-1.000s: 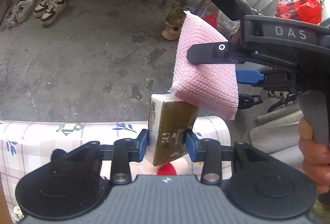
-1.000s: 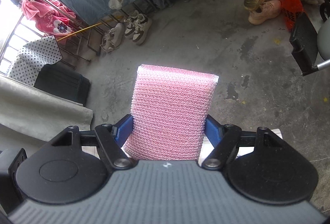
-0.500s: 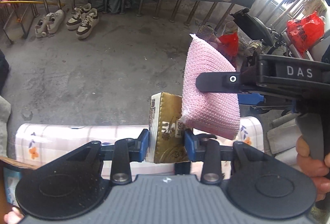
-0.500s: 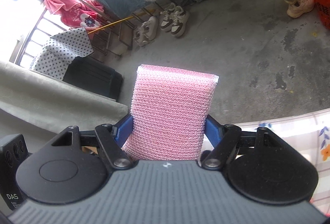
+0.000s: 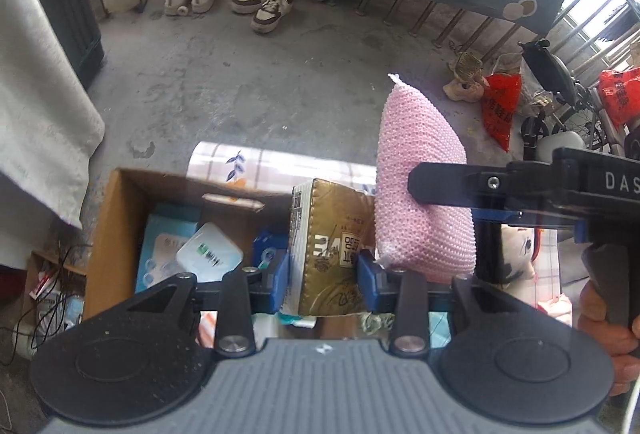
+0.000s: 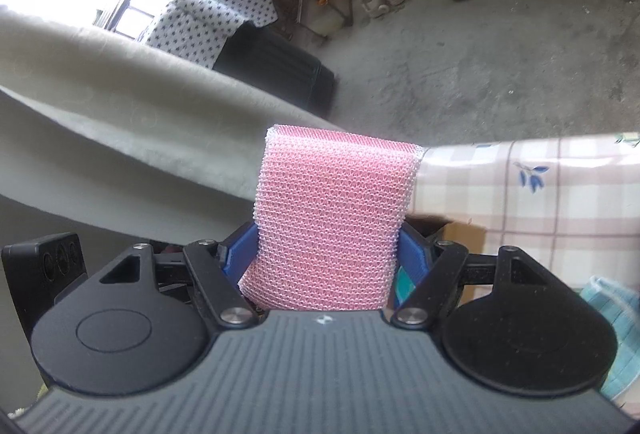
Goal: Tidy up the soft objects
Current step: 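Lift and carry the gold pack and pink mesh pad over the cardboard box, then lower the gold pack and pink pad into the box and open both grippers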
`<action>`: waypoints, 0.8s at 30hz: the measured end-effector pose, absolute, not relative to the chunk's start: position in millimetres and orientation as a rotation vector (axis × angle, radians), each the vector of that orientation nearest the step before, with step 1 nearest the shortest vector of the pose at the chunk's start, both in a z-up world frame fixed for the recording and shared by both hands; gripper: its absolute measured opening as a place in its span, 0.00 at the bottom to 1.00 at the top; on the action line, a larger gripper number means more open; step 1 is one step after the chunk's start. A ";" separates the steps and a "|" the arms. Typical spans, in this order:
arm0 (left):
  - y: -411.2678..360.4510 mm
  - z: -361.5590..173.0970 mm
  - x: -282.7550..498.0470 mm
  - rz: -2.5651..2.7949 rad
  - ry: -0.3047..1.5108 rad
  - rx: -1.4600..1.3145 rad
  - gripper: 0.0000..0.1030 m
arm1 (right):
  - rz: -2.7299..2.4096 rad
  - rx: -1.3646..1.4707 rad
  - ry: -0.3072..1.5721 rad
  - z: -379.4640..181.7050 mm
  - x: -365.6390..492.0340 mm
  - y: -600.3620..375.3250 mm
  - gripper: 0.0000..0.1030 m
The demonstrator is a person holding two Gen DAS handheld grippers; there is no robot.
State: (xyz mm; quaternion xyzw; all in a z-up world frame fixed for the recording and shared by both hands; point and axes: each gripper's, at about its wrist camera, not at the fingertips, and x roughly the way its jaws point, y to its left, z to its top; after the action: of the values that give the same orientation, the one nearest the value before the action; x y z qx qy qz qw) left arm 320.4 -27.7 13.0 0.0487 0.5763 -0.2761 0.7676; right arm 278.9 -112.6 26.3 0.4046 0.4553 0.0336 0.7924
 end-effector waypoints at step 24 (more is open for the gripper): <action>177.2 -146.7 260.5 -0.396 1.584 0.334 0.38 | -0.064 0.893 1.389 -139.9 213.4 142.5 0.71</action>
State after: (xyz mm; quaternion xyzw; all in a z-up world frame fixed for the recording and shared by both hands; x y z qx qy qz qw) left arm 260.5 177.2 -146.7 0.1485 0.7034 -0.1760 0.6725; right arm 213.4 142.5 -139.9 0.3974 0.6180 -0.0286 0.6778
